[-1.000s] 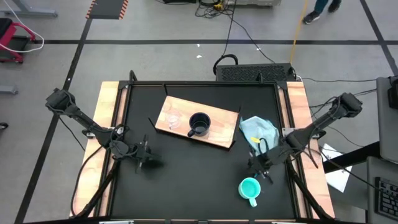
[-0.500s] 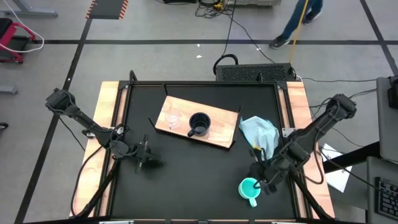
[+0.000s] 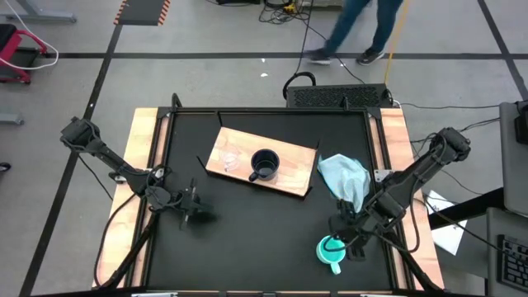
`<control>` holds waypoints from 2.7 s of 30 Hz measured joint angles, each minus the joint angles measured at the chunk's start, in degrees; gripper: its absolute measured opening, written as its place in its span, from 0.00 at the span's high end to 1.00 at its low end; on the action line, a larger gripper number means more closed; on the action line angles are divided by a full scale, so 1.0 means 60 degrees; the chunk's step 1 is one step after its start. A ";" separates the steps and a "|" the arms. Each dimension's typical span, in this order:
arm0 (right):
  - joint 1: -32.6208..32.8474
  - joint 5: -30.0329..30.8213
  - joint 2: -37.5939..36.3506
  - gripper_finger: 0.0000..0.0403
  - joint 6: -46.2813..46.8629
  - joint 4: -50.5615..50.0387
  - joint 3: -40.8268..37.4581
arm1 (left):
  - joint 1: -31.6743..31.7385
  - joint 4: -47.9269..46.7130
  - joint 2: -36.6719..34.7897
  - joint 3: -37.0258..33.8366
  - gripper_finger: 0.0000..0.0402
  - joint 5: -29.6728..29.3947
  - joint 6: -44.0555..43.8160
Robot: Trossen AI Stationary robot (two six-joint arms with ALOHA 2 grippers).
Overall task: Stack small to large cups/mugs on shelf
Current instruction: Put the light blue mug on the shelf
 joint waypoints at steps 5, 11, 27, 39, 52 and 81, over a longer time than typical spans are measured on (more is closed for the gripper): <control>-0.0005 0.0011 -0.0004 0.87 0.0474 -0.0035 -0.0017 | 0.0001 0.0000 -0.0003 0.0000 0.91 -0.0004 -0.0009; -0.0193 0.0011 -0.0004 0.72 0.0771 0.0169 -0.0573 | 0.0000 0.0000 -0.0003 0.0000 0.91 -0.0004 -0.0015; -0.0317 -0.0270 -0.0007 0.64 0.0718 0.1664 -0.1476 | 0.0003 0.0000 -0.0003 0.0000 0.91 -0.0004 0.0040; -0.0379 -0.0510 -0.0007 0.73 0.0058 0.1783 -0.2087 | 0.0002 -0.0004 -0.0001 0.0000 0.91 -0.0004 0.0110; -0.0745 -0.0517 -0.0047 0.98 -0.0785 0.1749 -0.2091 | -0.0001 -0.0011 -0.0003 0.0000 0.91 -0.0004 0.0133; -0.0605 0.2411 -0.3949 1.00 -0.3315 0.4201 -0.4402 | 0.0003 -0.0120 -0.0003 0.0000 0.91 -0.0007 0.0123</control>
